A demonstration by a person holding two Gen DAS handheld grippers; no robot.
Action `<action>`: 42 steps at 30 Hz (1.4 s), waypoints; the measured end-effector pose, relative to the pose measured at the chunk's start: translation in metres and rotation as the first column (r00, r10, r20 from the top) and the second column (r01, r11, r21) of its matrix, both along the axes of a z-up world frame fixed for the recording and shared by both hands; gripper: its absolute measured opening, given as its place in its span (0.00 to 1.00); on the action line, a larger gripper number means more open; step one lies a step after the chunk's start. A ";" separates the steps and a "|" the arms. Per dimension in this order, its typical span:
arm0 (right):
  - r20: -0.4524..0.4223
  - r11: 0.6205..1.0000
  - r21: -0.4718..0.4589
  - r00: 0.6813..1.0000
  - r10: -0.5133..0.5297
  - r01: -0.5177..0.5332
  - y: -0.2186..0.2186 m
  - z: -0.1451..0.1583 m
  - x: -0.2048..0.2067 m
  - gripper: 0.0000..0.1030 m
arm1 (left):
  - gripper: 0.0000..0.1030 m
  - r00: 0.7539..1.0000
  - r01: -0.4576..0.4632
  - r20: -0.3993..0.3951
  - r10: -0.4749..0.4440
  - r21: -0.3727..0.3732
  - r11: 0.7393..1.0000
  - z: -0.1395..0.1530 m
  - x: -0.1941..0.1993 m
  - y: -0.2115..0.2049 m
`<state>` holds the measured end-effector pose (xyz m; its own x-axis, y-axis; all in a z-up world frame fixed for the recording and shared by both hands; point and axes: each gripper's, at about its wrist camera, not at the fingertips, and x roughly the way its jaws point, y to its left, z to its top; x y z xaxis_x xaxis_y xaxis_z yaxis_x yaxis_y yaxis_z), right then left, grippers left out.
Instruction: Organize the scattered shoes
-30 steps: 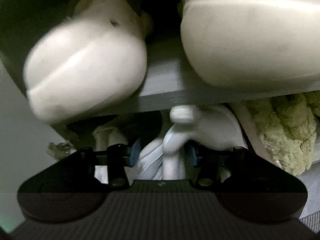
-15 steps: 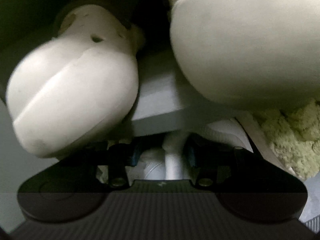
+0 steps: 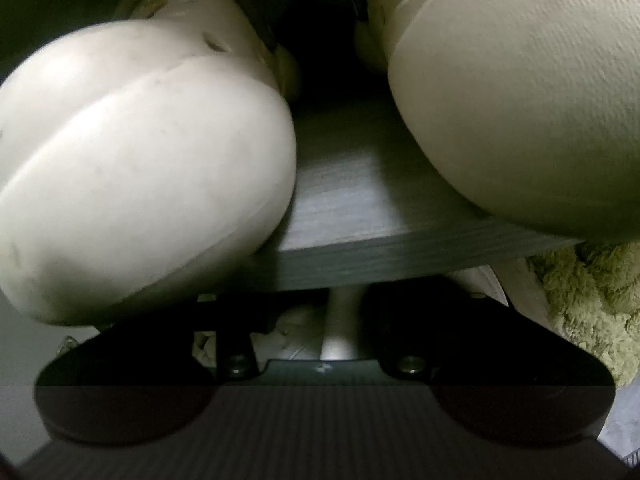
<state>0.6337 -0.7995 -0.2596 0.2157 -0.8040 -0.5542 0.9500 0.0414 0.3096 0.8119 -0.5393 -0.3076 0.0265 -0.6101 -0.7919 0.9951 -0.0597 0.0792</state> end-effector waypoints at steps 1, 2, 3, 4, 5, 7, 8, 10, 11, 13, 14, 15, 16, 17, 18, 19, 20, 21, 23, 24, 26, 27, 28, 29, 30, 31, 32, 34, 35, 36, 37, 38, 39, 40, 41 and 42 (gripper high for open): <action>0.000 1.000 0.001 1.000 0.000 0.000 0.000 -0.001 -0.002 0.48 | 0.96 1.000 0.009 0.001 -0.009 0.007 1.000 -0.002 -0.003 0.005; 0.001 1.000 0.002 1.000 -0.001 0.001 0.001 -0.002 -0.003 0.48 | 0.97 1.000 0.018 0.002 -0.018 0.014 1.000 -0.005 -0.007 0.011; 0.001 1.000 0.003 1.000 -0.001 0.001 0.001 -0.003 -0.005 0.48 | 0.97 0.999 0.031 -0.010 -0.031 0.032 0.999 -0.013 -0.014 0.015; 0.002 1.000 0.004 1.000 -0.001 0.001 0.002 -0.004 -0.007 0.48 | 0.97 0.999 0.036 -0.018 -0.036 0.047 0.998 -0.021 -0.022 0.017; 0.004 1.000 0.006 1.000 -0.002 0.002 0.002 -0.005 -0.009 0.48 | 0.96 0.999 0.042 -0.027 -0.040 0.061 0.997 -0.029 -0.030 0.020; 0.006 1.000 0.009 1.000 -0.002 0.002 0.003 -0.008 -0.012 0.48 | 0.96 0.998 0.059 -0.039 -0.057 0.059 0.997 -0.045 -0.041 -0.001; 0.008 1.000 0.010 1.000 -0.003 0.003 0.004 -0.009 -0.014 0.48 | 0.95 0.997 0.065 -0.037 -0.063 0.052 0.997 -0.055 -0.041 -0.016; 0.021 1.000 0.019 1.000 0.005 -0.006 0.005 -0.010 -0.020 0.48 | 0.95 0.996 0.090 -0.023 -0.089 0.049 0.995 -0.071 -0.047 -0.037; 0.031 1.000 0.025 0.999 0.012 -0.013 0.006 -0.010 -0.024 0.48 | 0.93 0.994 0.109 -0.011 -0.109 0.052 0.993 -0.077 -0.052 -0.043; 0.051 0.999 0.037 0.998 0.026 -0.027 0.007 -0.011 -0.031 0.49 | 0.80 0.988 0.155 0.013 -0.156 0.038 0.987 -0.075 -0.060 -0.064; 0.060 0.999 0.041 0.998 0.032 -0.034 0.008 -0.011 -0.035 0.49 | 0.80 0.981 0.193 0.023 -0.193 0.012 0.981 -0.069 -0.066 -0.059; 0.062 0.998 0.038 0.997 0.039 -0.041 0.008 -0.011 -0.039 0.46 | 0.80 0.973 0.229 0.033 -0.228 -0.014 0.973 -0.062 -0.072 -0.054; 0.062 0.998 0.030 0.997 0.050 -0.052 0.009 -0.010 -0.044 0.47 | 0.80 0.974 0.225 0.022 -0.225 -0.010 0.974 -0.058 -0.075 -0.054; 0.061 0.998 0.022 0.996 0.059 -0.061 0.010 -0.011 -0.048 0.46 | 0.80 0.975 0.222 0.012 -0.222 -0.006 0.975 -0.054 -0.078 -0.053; 0.061 0.998 0.018 0.996 0.061 -0.062 0.011 -0.012 -0.050 0.44 | 0.80 0.976 0.216 0.007 -0.216 -0.001 0.976 -0.055 -0.078 -0.056; 0.061 0.998 0.014 0.996 0.063 -0.064 0.011 -0.014 -0.051 0.44 | 0.80 0.978 0.211 0.003 -0.211 0.004 0.978 -0.057 -0.077 -0.059; 0.057 0.998 0.009 0.996 0.065 -0.066 0.012 -0.016 -0.053 0.43 | 0.80 0.978 0.207 0.004 -0.207 0.004 0.978 -0.055 -0.072 -0.058; 0.045 0.998 0.001 0.997 0.066 -0.067 0.012 -0.018 -0.055 0.42 | 0.79 0.978 0.207 0.010 -0.207 -0.007 0.978 -0.057 -0.072 -0.061; 0.047 0.998 0.001 0.997 0.063 -0.063 0.012 -0.020 -0.057 0.41 | 0.90 0.978 0.207 0.021 -0.206 -0.030 0.978 -0.062 -0.073 -0.066; 0.050 0.998 0.003 0.997 0.061 -0.061 0.012 -0.022 -0.059 0.41 | 0.93 0.976 0.216 0.018 -0.215 -0.045 0.975 -0.059 -0.073 -0.062; 0.055 0.998 0.006 0.997 0.057 -0.058 0.014 -0.025 -0.062 0.41 | 0.93 0.982 0.187 0.012 -0.187 -0.021 0.982 -0.060 -0.070 -0.066; 0.058 0.998 0.007 0.997 0.056 -0.056 0.014 -0.026 -0.064 0.41 | 0.92 0.985 0.172 0.008 -0.172 -0.010 0.985 -0.061 -0.068 -0.068; 0.060 0.998 0.009 0.997 0.054 -0.054 0.015 -0.028 -0.065 0.41 | 0.91 0.989 0.149 0.007 -0.149 0.003 0.989 -0.065 -0.066 -0.073; 0.063 0.999 0.010 0.997 0.052 -0.053 0.016 -0.030 -0.067 0.41 | 0.87 0.992 0.126 0.005 -0.126 0.016 0.992 -0.068 -0.064 -0.078; 0.065 0.999 0.012 0.997 0.050 -0.051 0.016 -0.031 -0.068 0.41 | 0.89 0.995 0.101 0.011 -0.101 0.020 0.995 -0.072 -0.066 -0.090; 0.068 0.999 0.013 0.997 0.048 -0.049 0.017 -0.033 -0.070 0.41 | 0.88 0.995 0.102 0.007 -0.102 0.026 0.994 -0.073 -0.069 -0.096; 0.070 0.999 0.015 0.996 0.046 -0.048 0.018 -0.034 -0.072 0.41 | 0.83 0.990 0.138 0.010 -0.138 0.018 0.990 -0.071 -0.073 -0.097; 0.075 0.999 0.018 0.996 0.046 -0.047 0.019 -0.037 -0.075 0.41 | 0.76 0.975 0.220 0.037 -0.220 -0.021 0.975 -0.062 -0.084 -0.092; 0.078 0.998 0.021 0.995 0.059 -0.061 0.019 -0.036 -0.078 0.41 | 0.76 0.974 0.223 0.037 -0.222 -0.024 0.974 -0.061 -0.084 -0.092; 0.079 0.997 0.025 0.994 0.074 -0.077 0.020 -0.035 -0.080 0.42 | 0.76 0.975 0.220 0.026 -0.219 -0.022 0.975 -0.058 -0.082 -0.092; 0.075 0.994 0.031 0.992 0.099 -0.101 0.021 -0.033 -0.084 0.42 | 0.76 0.976 0.216 0.015 -0.216 -0.020 0.976 -0.055 -0.080 -0.092; 0.071 0.992 0.036 0.990 0.122 -0.124 0.023 -0.031 -0.087 0.43 | 0.76 0.978 0.206 0.027 -0.205 -0.025 0.978 -0.054 -0.078 -0.093; 0.067 0.989 0.032 0.988 0.142 -0.144 0.026 -0.030 -0.091 0.47 | 0.77 0.980 0.195 0.039 -0.194 -0.029 0.980 -0.053 -0.075 -0.093; 0.046 0.985 0.027 0.985 0.169 -0.170 0.033 -0.028 -0.094 0.48 | 0.77 0.982 0.189 0.035 -0.188 -0.029 0.982 -0.052 -0.072 -0.093; 0.026 0.980 0.022 0.980 0.196 -0.196 0.040 -0.025 -0.097 0.48 | 0.76 0.983 0.183 0.032 -0.182 -0.029 0.983 -0.051 -0.069 -0.093; 0.005 0.975 0.018 0.975 0.222 -0.222 0.047 -0.023 -0.101 0.48 | 0.76 0.982 0.186 0.037 -0.184 -0.038 0.982 -0.047 -0.068 -0.092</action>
<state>0.5330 -0.7525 -0.2823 0.3893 -0.7255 -0.5675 0.9168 0.2457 0.3149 0.7437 -0.6309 -0.3549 -0.0639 -0.6388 -0.7667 0.9639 -0.2386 0.1185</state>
